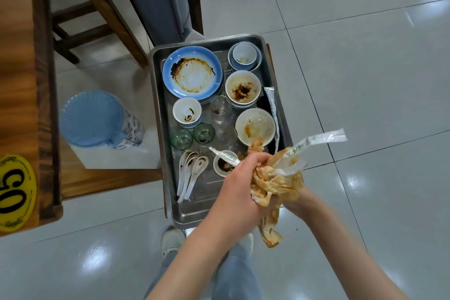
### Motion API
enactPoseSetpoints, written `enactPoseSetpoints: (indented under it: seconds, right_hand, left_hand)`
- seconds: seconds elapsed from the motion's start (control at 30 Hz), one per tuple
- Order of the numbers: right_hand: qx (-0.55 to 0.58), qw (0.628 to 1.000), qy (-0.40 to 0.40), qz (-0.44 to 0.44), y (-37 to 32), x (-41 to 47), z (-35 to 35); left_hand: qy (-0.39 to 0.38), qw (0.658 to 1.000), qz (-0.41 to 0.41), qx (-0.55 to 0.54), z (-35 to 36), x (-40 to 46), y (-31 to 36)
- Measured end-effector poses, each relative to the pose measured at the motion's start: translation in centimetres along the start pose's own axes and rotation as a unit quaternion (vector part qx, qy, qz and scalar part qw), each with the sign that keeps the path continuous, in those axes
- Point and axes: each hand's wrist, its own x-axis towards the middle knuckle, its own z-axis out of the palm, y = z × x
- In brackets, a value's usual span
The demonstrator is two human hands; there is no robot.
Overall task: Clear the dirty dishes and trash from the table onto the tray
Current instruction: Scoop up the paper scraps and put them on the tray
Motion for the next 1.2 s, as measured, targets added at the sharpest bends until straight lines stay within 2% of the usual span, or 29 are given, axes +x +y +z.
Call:
enactPoseSetpoints:
  seconds: [0.07, 0.1, 0.23, 0.33, 0.47, 0.5, 0.57, 0.67, 0.73, 0.8, 0.9, 0.97, 1.03, 1.1, 1.2]
  right_hand:
    - [-0.004, 0.999, -0.046, 0.001, 0.1, -0.4, 0.5]
    - [-0.009, 0.999, -0.042, 0.008, 0.1, -0.3, 0.8]
    - [-0.032, 0.998, 0.038, 0.03, 1.0, 1.2, 0.7]
    - [0.029, 0.993, 0.098, 0.057, 1.3, 1.3, -0.3]
    - [0.065, 0.989, 0.12, 0.06, 0.9, 1.5, -0.2]
    - [0.069, 0.985, 0.146, 0.059, 1.0, 1.6, 0.0]
    - [0.059, 0.966, 0.248, 0.042, 1.5, 2.2, 0.1]
    - [0.028, 0.905, 0.423, 0.028, 2.2, 2.7, -0.6]
    - [0.024, 0.875, 0.483, 0.015, 2.7, 3.1, -1.0]
    - [-0.03, 0.869, 0.494, 0.006, 3.5, 3.2, -0.9]
    - [-0.238, 0.861, 0.45, -0.015, 5.1, 3.0, -0.5]
    - [-0.369, 0.841, 0.392, -0.055, 6.0, 3.1, -0.4]
    - [-0.469, 0.806, 0.353, -0.075, 6.5, 3.5, -0.4]
    - [-0.485, 0.791, 0.366, -0.067, 6.8, 4.0, -0.3]
    - [-0.353, 0.814, 0.462, -0.004, 6.7, 4.7, -0.6]
  left_hand:
    - [0.01, 1.0, 0.008, -0.017, 0.1, 0.2, 0.3]
    - [0.017, 0.999, 0.011, -0.025, 0.0, 0.2, 0.4]
    - [0.077, 0.996, 0.022, -0.029, -1.4, 0.3, 0.2]
    - [0.136, 0.99, 0.027, 0.015, -3.3, 0.2, -1.1]
    - [0.188, 0.98, -0.061, 0.025, -4.4, 0.3, -4.8]
    - [0.204, 0.975, -0.091, 0.014, -4.3, 0.3, -6.0]
    - [0.238, 0.96, -0.147, -0.01, -4.1, 0.3, -8.3]
    - [0.26, 0.942, -0.212, -0.003, -3.7, 0.3, -11.3]
    - [0.271, 0.934, -0.229, 0.037, -3.6, 0.4, -12.6]
    - [0.283, 0.929, -0.22, 0.093, -3.5, 0.7, -13.6]
    - [0.28, 0.926, -0.194, 0.163, -3.3, 1.4, -14.1]
    - [0.264, 0.923, -0.182, 0.211, -3.0, 2.1, -14.3]
    - [0.247, 0.921, -0.181, 0.242, -2.7, 2.6, -14.5]
    - [0.227, 0.922, -0.194, 0.247, -2.5, 3.0, -14.8]
    - [0.211, 0.922, -0.211, 0.247, -2.5, 2.9, -15.3]
